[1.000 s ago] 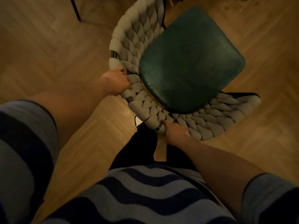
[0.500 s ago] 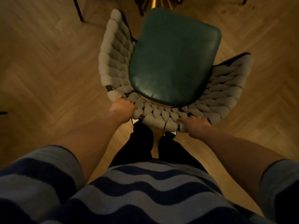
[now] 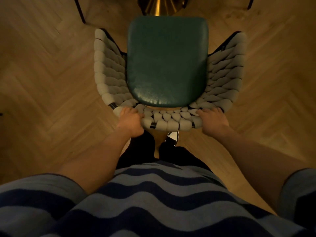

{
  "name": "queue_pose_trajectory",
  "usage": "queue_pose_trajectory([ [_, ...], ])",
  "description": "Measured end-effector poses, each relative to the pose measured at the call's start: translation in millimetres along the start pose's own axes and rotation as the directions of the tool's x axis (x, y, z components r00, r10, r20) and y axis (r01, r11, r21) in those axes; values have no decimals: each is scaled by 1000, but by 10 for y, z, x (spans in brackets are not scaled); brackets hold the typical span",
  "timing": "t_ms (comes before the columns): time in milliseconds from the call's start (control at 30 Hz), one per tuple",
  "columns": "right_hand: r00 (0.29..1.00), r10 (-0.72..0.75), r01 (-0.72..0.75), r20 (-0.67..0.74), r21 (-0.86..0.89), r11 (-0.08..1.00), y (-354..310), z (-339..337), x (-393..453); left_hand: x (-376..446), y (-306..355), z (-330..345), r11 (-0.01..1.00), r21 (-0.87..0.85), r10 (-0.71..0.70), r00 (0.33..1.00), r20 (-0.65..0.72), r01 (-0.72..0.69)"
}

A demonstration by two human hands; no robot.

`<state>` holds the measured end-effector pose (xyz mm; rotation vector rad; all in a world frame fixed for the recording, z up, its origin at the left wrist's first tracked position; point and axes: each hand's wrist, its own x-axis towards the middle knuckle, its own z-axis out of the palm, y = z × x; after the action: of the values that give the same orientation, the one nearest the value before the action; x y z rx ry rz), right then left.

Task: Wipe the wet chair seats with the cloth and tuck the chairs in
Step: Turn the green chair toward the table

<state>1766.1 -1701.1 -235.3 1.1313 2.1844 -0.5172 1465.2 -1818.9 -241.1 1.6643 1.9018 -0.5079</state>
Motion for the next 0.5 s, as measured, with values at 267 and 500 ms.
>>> queue_pose_trajectory([
  [267, 615, 679, -414, 402, 897, -156, -21, 224, -43, -172, 45, -53, -380, -867, -659, 563, 499, 323],
  [500, 672, 558, -491, 487, 857, -157, 57, 406, 220, 25, 60, -131, -484, -796, -517, 614, 596, 364],
])
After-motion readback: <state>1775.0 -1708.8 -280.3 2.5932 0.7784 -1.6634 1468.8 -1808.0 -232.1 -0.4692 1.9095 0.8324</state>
